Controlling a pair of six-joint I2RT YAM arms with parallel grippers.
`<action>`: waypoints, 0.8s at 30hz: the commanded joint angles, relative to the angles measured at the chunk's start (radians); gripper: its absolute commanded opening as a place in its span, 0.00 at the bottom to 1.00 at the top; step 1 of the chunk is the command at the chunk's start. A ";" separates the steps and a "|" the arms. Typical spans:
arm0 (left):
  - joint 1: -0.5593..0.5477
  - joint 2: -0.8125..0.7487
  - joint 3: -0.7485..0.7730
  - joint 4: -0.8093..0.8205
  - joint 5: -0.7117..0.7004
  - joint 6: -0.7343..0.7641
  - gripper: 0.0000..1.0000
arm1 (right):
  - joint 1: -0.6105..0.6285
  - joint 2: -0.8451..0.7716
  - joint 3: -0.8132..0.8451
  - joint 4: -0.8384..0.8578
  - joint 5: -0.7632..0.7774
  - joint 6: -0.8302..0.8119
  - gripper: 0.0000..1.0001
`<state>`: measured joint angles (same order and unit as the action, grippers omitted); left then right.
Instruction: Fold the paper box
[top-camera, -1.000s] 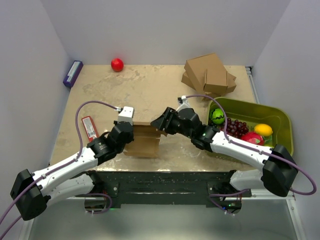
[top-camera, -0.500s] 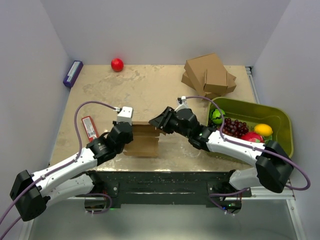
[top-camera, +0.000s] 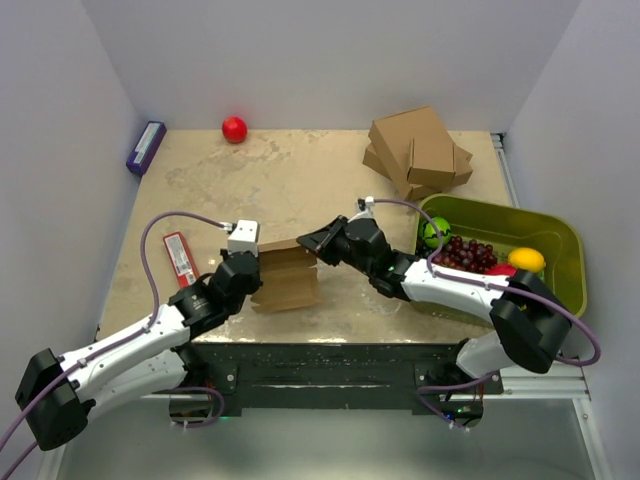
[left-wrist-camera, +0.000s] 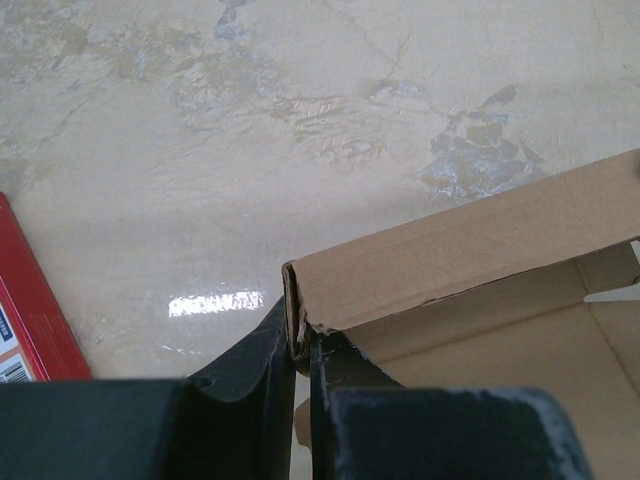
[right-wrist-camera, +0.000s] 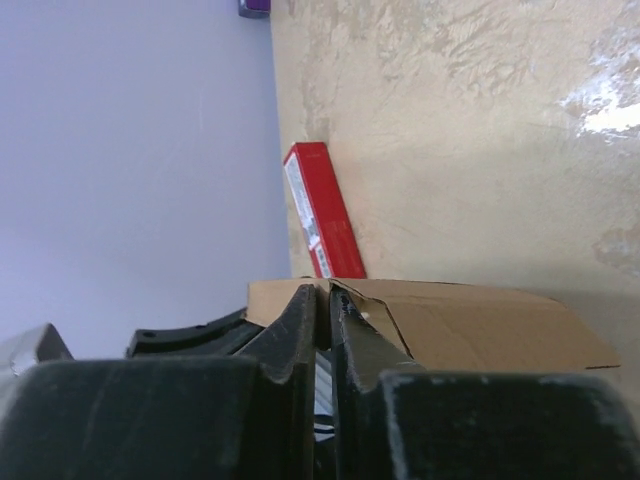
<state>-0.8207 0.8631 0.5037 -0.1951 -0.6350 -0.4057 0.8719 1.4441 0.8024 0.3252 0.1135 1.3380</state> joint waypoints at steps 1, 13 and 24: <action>-0.015 -0.006 -0.007 0.056 -0.005 -0.012 0.00 | 0.004 0.007 0.015 0.095 0.051 0.084 0.00; -0.015 0.105 0.058 0.003 -0.052 -0.030 0.00 | 0.016 -0.082 -0.057 0.038 0.113 -0.082 0.58; -0.009 0.172 0.056 0.056 -0.019 -0.021 0.00 | 0.258 -0.148 -0.120 -0.078 0.399 -0.388 0.31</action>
<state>-0.8280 1.0195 0.5198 -0.1867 -0.6540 -0.4259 1.0492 1.2549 0.6632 0.2935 0.3691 1.0981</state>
